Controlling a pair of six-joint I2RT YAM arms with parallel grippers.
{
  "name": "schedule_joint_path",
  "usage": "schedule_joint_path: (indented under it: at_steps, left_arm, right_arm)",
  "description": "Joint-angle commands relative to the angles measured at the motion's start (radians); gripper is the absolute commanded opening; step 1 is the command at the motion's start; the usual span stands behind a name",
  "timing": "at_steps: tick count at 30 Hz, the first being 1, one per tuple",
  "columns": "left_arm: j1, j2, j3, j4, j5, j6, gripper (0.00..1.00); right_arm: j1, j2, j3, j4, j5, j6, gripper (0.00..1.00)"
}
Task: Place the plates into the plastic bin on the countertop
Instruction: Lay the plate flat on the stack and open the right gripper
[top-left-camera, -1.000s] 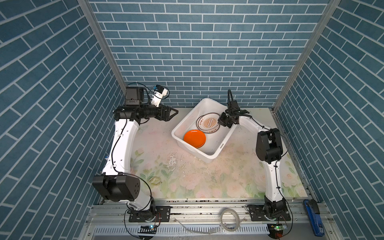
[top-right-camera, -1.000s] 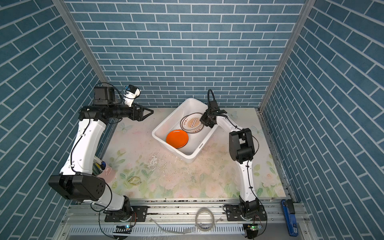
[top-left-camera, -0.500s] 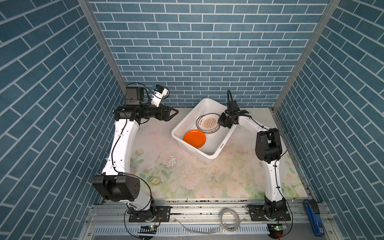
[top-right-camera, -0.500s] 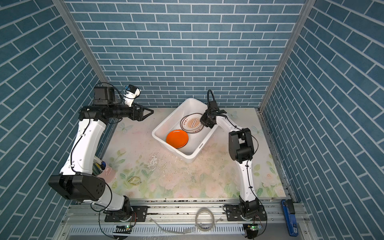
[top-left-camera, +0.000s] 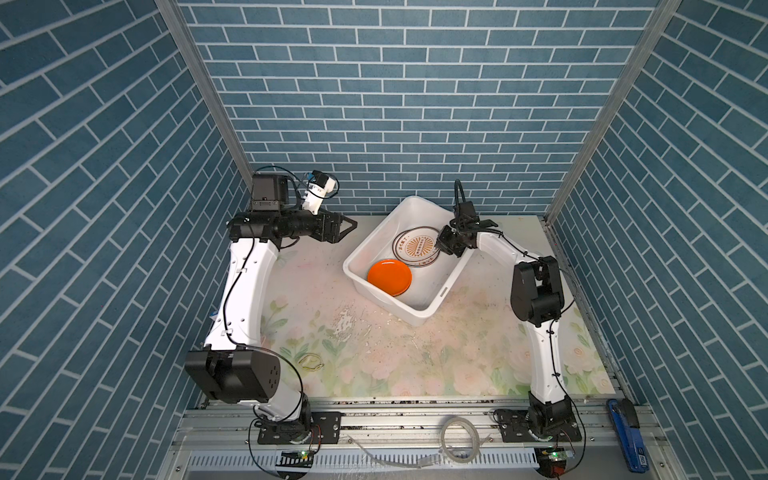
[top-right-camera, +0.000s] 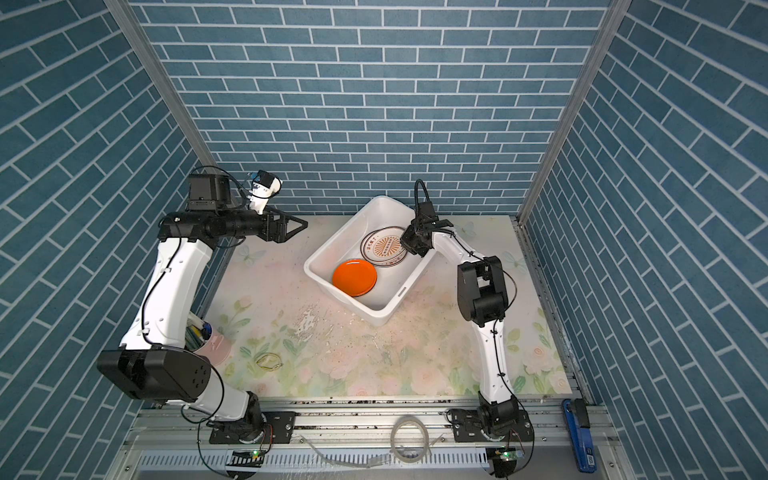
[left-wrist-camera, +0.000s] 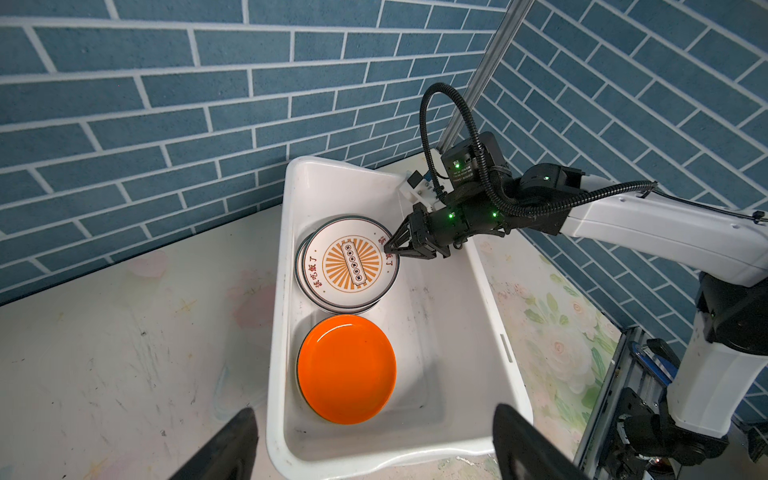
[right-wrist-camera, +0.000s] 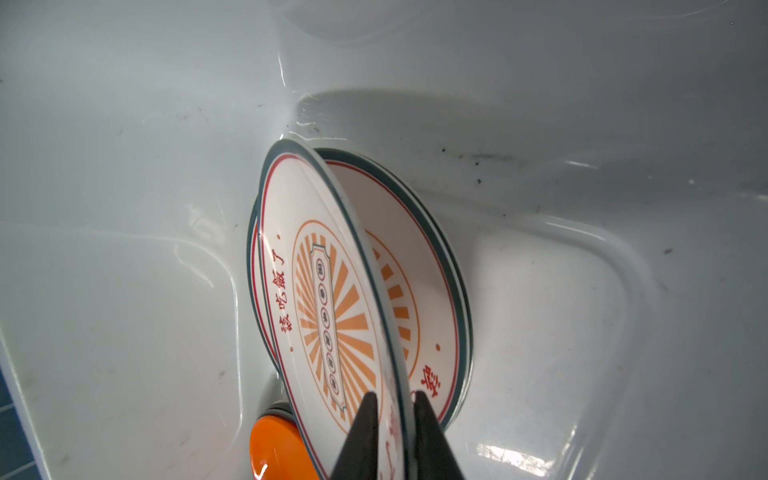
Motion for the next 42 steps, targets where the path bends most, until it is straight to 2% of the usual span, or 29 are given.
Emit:
schedule_joint_path:
  at_steps: [1, 42]
  left_arm:
    - [-0.001, -0.027, -0.016, 0.003, 0.013, -0.001, 0.90]
    - [0.000, -0.024, -0.033, 0.006, 0.033, -0.008, 0.89]
  right_arm:
    - [0.007, 0.025, 0.014, -0.024, -0.001, 0.015, 0.18]
    - [0.008, 0.042, 0.044, -0.077, 0.027, -0.012, 0.21]
